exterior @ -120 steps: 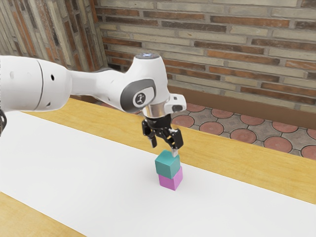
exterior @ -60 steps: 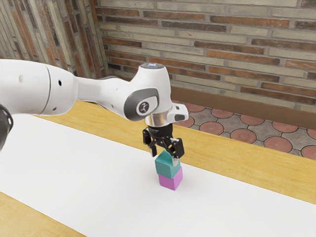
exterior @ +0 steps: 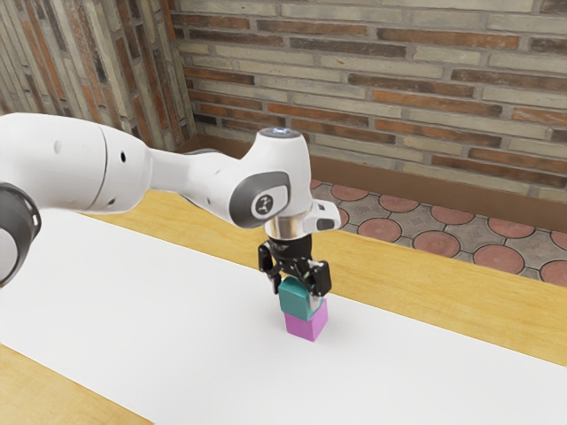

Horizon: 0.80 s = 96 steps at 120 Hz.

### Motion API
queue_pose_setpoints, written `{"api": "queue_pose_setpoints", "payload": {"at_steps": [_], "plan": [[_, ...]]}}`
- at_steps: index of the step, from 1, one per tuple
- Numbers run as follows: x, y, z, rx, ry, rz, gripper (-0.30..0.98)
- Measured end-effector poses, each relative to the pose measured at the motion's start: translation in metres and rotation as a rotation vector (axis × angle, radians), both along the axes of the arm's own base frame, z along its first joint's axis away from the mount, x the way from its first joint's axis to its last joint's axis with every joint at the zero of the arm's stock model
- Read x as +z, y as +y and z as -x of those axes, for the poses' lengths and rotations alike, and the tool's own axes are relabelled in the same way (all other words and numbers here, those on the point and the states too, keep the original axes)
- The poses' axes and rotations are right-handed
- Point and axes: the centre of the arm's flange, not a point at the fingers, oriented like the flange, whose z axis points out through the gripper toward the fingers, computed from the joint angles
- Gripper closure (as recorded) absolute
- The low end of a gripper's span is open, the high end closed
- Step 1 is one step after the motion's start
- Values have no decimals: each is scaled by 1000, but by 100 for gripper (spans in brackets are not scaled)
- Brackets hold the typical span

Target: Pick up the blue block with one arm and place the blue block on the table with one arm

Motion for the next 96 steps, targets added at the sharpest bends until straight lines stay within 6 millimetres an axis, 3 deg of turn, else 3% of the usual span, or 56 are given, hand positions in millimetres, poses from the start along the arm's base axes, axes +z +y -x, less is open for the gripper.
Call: {"api": "queue_pose_setpoints", "payload": {"at_steps": [20,38,58,78,96], "plan": [[3,-1,0,1,-5,0,24],[7,-4,1,-2,-12,-1,32],[35,4,-1,12,-56,-1,35],[63,49,-12,86,-97,-4,36],[68,86,-23,149,-105,-8,35]]}}
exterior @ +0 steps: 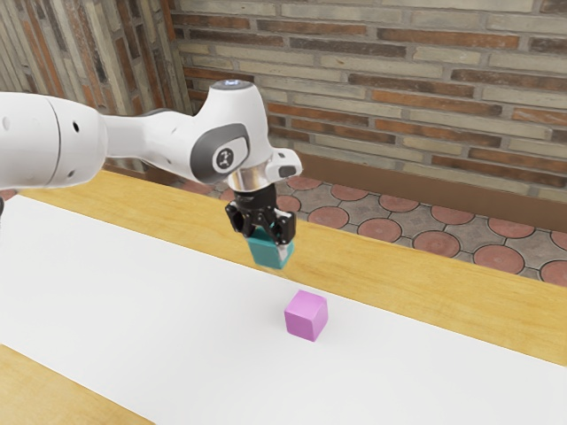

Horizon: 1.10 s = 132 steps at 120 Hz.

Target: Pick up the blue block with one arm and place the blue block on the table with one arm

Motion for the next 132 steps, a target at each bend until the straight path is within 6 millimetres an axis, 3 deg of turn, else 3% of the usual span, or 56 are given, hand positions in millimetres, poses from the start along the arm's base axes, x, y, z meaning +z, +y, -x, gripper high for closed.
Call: {"api": "queue_pose_setpoints", "payload": {"at_steps": [25,48,66,85,93,109,132], "plan": [[-28,15,-5,28,43,-6,35],[-35,20,-6,39,51,-5,35],[-39,20,-6,40,57,1,18],[-42,24,-7,43,61,3,9],[-32,25,-6,41,48,4,6],[9,20,-2,28,-6,4,3],[17,21,1,25,-6,3,1]]}}
